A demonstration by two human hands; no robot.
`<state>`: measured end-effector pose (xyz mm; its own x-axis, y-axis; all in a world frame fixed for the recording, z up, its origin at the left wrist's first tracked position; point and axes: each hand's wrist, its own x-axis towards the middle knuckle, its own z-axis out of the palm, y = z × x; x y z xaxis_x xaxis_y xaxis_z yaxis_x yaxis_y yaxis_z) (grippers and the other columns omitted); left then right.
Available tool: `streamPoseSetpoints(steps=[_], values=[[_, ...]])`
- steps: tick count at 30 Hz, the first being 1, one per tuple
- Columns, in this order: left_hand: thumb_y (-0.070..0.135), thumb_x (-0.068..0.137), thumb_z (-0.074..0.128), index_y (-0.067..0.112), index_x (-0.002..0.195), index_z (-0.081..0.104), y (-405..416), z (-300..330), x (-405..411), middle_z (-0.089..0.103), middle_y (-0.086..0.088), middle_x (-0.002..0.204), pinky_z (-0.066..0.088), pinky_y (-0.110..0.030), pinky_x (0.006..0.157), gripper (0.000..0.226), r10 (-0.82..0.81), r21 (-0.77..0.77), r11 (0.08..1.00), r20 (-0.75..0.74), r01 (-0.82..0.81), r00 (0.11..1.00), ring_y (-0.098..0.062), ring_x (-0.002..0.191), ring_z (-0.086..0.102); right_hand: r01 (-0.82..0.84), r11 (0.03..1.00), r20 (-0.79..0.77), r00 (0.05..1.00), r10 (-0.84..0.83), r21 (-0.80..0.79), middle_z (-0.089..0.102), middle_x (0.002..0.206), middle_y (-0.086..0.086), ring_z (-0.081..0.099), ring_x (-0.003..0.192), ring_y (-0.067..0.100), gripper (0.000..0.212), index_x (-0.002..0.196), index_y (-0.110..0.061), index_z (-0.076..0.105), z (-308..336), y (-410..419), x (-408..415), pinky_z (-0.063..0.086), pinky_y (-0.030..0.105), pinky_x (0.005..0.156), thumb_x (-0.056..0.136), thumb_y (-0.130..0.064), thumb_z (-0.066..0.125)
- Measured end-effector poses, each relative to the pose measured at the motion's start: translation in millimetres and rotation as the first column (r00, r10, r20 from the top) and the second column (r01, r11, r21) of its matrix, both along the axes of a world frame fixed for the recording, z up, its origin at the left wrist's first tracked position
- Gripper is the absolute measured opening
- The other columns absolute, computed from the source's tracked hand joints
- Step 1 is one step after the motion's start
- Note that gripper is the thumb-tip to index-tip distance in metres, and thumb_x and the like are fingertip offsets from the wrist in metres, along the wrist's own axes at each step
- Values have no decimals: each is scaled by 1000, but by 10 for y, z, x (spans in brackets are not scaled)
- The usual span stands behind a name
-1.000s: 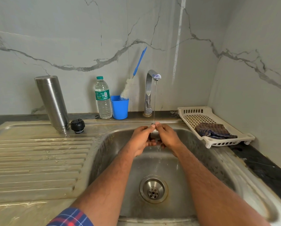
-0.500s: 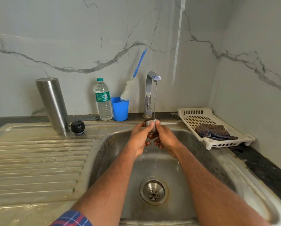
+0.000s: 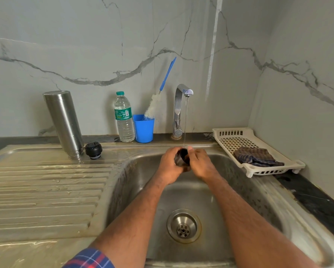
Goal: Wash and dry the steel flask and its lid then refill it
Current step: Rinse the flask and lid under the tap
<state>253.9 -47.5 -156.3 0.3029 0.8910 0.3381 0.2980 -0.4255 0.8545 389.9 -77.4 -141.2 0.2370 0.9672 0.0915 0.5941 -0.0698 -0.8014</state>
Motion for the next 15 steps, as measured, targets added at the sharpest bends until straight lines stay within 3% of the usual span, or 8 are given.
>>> streamPoseSetpoints(steps=[2,3,5,8,10,12,13,15], values=[[5,78,84,17,129,59,10,-20,22,60,-3,126,57,-32,94,58,-1,-4,1000,-33,1,999,-17,114,61,-135,990,102,986,131,29,17,166,-1,27,147,27,67,143,-20,57,56,-60,-62,25,50,122,104,-62,22],[5,80,82,17,129,59,14,-22,17,60,-4,127,57,-33,94,56,12,-14,1000,-23,-12,1000,-17,114,61,-191,981,118,976,185,37,12,167,-7,18,150,25,66,144,-20,56,73,-86,-79,21,48,123,104,-61,24],[9,77,85,18,128,59,11,-6,-25,60,-1,125,55,-24,89,57,52,-21,998,20,-51,998,-14,112,61,-217,976,28,976,216,21,25,162,-4,24,149,23,73,146,-19,53,51,-76,-68,26,42,119,100,-69,26],[13,71,91,18,123,60,-8,28,-62,62,4,118,49,-16,81,61,86,-31,996,55,-84,995,-9,106,61,-40,999,-61,997,39,-12,52,144,9,48,133,25,79,143,-15,49,36,-47,-67,39,39,107,98,-73,22],[8,74,88,16,127,59,-29,39,-27,63,2,120,55,-24,88,61,37,-60,998,37,-34,999,-12,110,62,11,1000,68,998,-10,-4,42,153,11,44,138,29,79,143,-17,51,53,-54,-83,37,48,113,99,-72,17],[2,81,81,17,131,58,-27,22,10,63,0,124,58,-33,94,58,-21,-89,996,-9,21,1000,-16,116,63,-112,994,141,984,109,12,15,167,-4,20,151,30,71,146,-23,53,55,-70,-82,24,57,121,102,-67,18],[1,81,80,17,130,58,-24,15,12,63,1,123,58,-33,94,56,-30,-90,996,-26,28,999,-16,116,63,-180,984,134,975,177,8,10,167,-10,13,152,27,67,145,-25,54,64,-99,-68,20,57,123,103,-65,21],[8,78,86,16,127,60,-27,18,-22,65,3,118,56,-23,87,57,5,-88,996,-30,-8,1000,-10,108,63,-221,975,8,975,221,-1,26,163,-5,22,149,25,69,144,-24,54,25,-82,-5,25,53,121,101,-68,24]])
